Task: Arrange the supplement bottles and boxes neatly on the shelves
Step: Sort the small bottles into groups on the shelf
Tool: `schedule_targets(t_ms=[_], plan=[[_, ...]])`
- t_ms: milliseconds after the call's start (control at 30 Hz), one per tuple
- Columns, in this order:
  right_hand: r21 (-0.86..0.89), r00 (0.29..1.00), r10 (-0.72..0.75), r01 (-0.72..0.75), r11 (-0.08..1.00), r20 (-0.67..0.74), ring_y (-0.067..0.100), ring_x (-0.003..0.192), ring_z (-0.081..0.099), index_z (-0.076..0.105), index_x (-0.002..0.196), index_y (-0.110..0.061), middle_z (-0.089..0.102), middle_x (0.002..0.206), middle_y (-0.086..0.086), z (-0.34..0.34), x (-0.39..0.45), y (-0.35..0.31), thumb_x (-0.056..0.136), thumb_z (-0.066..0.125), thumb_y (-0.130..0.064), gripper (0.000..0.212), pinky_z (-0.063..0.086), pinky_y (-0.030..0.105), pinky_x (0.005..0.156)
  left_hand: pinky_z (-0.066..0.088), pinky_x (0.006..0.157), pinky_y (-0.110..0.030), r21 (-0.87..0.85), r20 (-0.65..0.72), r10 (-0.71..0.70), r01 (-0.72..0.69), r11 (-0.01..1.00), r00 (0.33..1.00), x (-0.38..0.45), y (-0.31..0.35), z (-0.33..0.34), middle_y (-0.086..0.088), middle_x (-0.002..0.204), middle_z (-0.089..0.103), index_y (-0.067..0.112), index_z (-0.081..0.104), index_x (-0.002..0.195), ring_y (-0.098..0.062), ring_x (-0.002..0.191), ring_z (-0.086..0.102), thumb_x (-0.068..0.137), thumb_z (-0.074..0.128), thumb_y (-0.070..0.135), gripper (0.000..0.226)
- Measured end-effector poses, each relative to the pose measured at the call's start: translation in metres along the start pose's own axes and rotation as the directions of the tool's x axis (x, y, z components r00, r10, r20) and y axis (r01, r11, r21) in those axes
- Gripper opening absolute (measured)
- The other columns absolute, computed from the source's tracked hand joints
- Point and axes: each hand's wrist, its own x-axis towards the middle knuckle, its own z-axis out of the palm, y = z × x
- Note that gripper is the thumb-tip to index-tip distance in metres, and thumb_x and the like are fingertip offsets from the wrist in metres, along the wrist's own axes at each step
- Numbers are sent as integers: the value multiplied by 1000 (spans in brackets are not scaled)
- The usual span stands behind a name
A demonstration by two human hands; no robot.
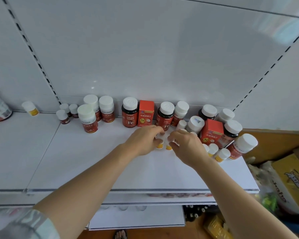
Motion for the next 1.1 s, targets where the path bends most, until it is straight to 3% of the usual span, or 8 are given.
schedule_targets(t_ms=[233,633,867,1100], plan=[[119,989,-133,140,983,-62,16,80,63,73,104,-10,70,99,-1,-5,7,-40,84,71,-9,20,51,28,72,51,79,-32,-28,-136,-93,90,996,986,-41,-10,-37,13,110,63,31,60,118,-6,86,58,90,65,36,29],[147,931,-360,365,919,-57,16,78,62,72,103,-9,70,98,0,38,44,-174,84,71,-9,19,54,33,71,51,76,-26,-54,-293,-222,216,975,930,-154,-80,-125,18,92,59,32,63,114,5,76,56,89,66,37,25],[116,941,-332,337,934,-58,21,81,64,71,105,-11,68,102,0,86,75,-283,85,68,-11,20,54,37,71,52,76,-31,-33,-308,-256,259,965,916,-214,-156,-193,20,96,59,33,60,112,0,80,58,89,64,36,23],[32,966,-255,257,966,-44,25,99,62,70,111,-12,70,108,0,128,109,-349,89,63,-15,23,54,39,78,54,76,-37,-27,-321,-340,350,936,884,-247,-223,-232,12,97,66,33,58,106,-9,87,62,90,62,33,17]])
